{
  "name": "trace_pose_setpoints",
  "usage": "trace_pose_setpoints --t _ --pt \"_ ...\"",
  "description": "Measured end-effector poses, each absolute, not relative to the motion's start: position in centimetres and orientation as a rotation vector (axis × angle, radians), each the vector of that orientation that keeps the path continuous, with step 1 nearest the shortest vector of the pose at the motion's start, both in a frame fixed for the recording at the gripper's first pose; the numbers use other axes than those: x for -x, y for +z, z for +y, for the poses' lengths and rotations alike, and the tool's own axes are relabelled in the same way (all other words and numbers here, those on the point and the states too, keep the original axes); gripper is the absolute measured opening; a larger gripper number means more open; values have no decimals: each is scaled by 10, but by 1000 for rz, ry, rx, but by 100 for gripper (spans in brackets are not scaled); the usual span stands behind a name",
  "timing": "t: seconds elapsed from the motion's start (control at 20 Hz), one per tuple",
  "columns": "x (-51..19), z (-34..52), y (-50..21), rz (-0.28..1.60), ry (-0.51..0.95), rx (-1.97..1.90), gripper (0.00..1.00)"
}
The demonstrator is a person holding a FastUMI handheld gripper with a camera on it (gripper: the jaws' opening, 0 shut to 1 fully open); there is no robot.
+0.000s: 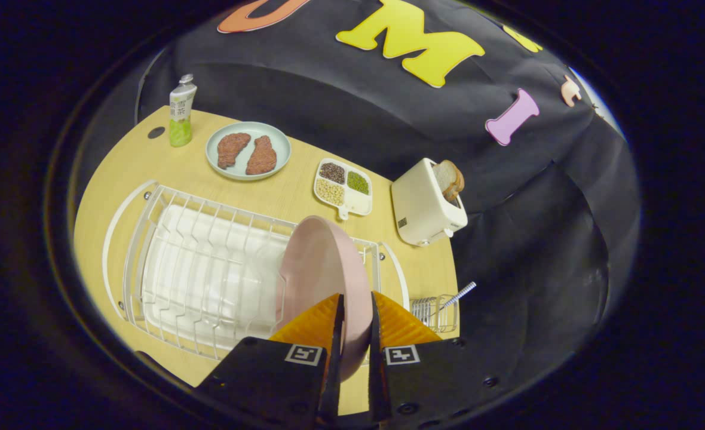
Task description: Take the plate from the dish rack, then take the spoon from the basket and place it into the plate.
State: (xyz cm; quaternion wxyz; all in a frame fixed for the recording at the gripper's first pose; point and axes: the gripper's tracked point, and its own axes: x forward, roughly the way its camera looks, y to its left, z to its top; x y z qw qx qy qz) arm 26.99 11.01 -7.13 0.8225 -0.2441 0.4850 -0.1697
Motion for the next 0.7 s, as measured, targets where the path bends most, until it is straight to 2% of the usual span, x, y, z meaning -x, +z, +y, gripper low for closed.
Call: trace_pose_setpoints --t 0.2,0.4,0.7 --pt "-264 109 -67 992 -432 483 24" --pt "-262 96 -39 843 -542 492 24" --pt "-229 104 -23 799 -381 319 24"
